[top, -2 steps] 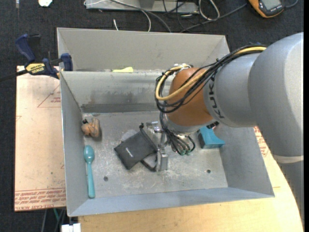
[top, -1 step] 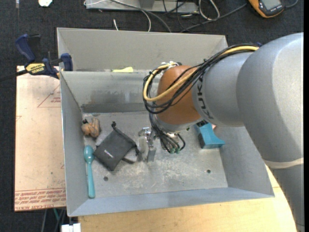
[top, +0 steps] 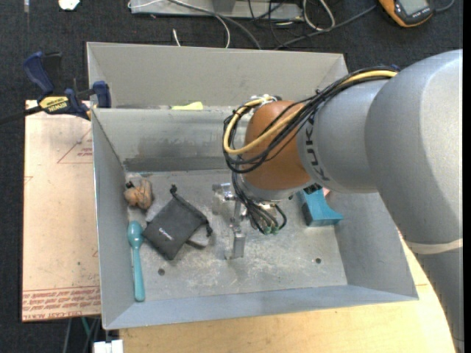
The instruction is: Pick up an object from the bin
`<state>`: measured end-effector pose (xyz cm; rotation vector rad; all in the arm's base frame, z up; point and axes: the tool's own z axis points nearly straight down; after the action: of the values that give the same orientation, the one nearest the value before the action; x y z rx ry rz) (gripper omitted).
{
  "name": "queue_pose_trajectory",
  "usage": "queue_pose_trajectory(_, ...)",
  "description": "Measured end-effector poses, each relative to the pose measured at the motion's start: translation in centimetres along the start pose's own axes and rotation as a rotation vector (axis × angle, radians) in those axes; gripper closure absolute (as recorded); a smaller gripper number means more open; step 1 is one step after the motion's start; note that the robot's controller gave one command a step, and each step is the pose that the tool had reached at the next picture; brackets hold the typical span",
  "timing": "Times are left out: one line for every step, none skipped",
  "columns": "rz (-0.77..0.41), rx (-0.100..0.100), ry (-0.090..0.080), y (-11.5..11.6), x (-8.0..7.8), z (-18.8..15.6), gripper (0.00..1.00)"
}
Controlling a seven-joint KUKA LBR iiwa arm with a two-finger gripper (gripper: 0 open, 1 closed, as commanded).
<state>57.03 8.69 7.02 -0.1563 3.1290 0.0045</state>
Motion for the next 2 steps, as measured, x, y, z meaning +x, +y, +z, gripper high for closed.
queue_pose_trajectory(-0.001, -0.001, 0.0, -0.72, 0.2, -0.08, 1.0)
queue_pose_trajectory(-0.001, 0.001, 0.0, -1.55, 0.46, 0.0, 0.0)
